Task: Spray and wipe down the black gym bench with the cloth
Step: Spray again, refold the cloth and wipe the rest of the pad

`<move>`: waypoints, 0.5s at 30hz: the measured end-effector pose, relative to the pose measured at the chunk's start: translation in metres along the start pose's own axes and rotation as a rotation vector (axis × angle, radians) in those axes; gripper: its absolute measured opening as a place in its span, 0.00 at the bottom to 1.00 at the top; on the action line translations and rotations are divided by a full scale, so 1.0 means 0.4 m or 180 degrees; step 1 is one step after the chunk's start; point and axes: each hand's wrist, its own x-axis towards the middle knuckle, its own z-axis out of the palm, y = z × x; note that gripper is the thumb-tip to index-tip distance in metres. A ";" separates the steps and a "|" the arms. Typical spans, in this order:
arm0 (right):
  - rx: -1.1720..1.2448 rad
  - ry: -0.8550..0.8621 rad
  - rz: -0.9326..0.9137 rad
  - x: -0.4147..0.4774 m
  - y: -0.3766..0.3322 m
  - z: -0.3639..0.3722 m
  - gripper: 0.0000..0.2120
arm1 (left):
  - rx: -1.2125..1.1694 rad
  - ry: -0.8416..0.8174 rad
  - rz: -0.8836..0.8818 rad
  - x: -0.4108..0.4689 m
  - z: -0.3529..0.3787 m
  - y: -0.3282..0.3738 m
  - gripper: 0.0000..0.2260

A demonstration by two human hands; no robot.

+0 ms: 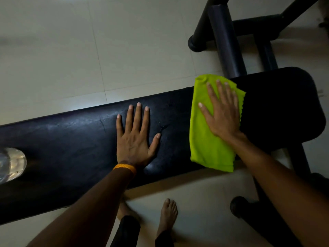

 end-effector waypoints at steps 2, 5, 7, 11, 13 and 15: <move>0.0018 0.0180 0.0633 -0.002 -0.064 0.007 0.33 | -0.0015 0.0025 -0.0009 0.001 0.000 0.000 0.37; -0.0011 0.0136 0.0483 -0.099 -0.193 0.018 0.33 | -0.0074 0.0068 -0.0015 -0.001 -0.004 0.002 0.37; -0.0077 -0.0092 -0.0220 -0.155 -0.219 0.015 0.33 | -0.0089 0.0110 -0.0012 -0.002 -0.003 0.001 0.36; -0.0181 -0.0227 -0.1058 -0.013 -0.148 -0.004 0.31 | -0.0063 0.0173 0.0005 -0.003 0.001 0.001 0.36; 0.0035 -0.0159 -0.0553 0.045 -0.171 0.000 0.30 | -0.0074 0.0207 0.0010 0.000 0.001 0.001 0.36; 0.0147 0.0070 -0.0087 0.022 -0.257 0.010 0.29 | -0.0071 0.0222 0.0010 -0.002 0.001 -0.001 0.36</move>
